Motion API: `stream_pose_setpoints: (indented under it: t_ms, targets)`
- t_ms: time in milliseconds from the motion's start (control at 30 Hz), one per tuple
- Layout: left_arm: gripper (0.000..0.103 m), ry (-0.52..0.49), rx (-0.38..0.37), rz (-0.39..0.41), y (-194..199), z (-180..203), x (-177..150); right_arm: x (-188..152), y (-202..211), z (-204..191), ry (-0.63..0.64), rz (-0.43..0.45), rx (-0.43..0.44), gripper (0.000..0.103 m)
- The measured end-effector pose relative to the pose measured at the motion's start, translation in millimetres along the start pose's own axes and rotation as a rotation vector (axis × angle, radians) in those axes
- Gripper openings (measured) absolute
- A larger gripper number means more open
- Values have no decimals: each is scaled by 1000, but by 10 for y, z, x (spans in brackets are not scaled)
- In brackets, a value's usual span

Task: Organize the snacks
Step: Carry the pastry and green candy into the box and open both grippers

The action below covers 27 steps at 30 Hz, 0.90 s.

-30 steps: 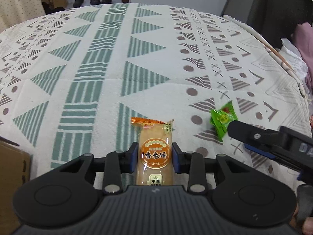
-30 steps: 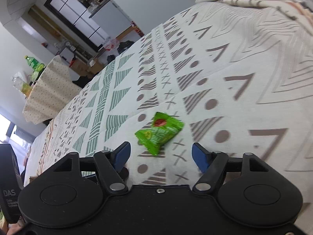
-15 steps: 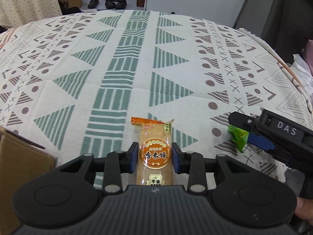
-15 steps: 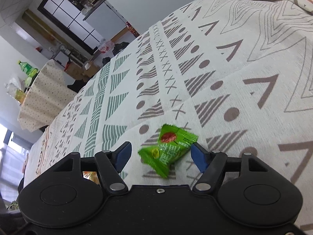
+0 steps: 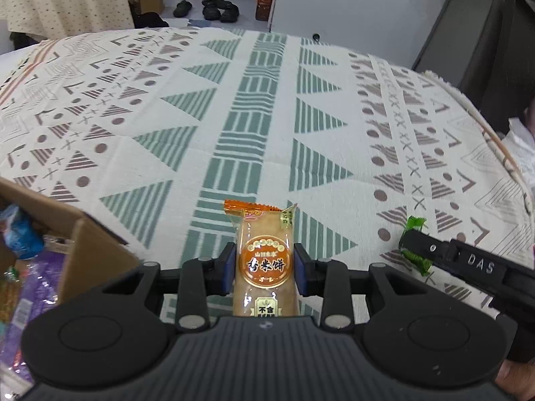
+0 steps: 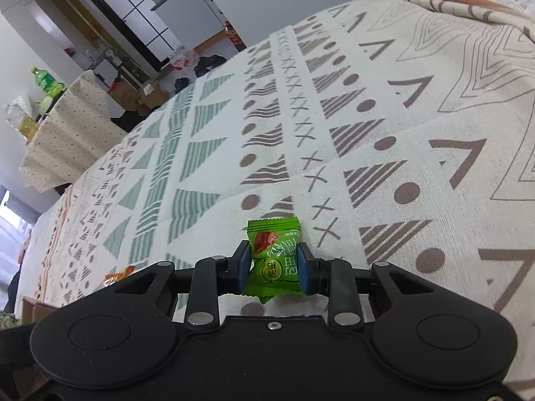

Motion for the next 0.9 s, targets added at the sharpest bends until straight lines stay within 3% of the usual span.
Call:
stream_pose_setpoints:
  t_ms: [533,900]
  targets:
    - [34,57,-20,107,890,-501,-37,-229,436,-865,144,39,123,28]
    - [34,113,-3,128,1293,-1108,-167,-444,616,-1340,201,69,166,28]
Point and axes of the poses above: each gripper's, at about its wrist camera, not at the fingertips, and y roughly against the way its jaws point, z to its right, x to its top, the point moved 6 cm from there along -y, roughly the way its jaws point, and after that the axes turned 10 degrees about -z, right-handed, at the moved point
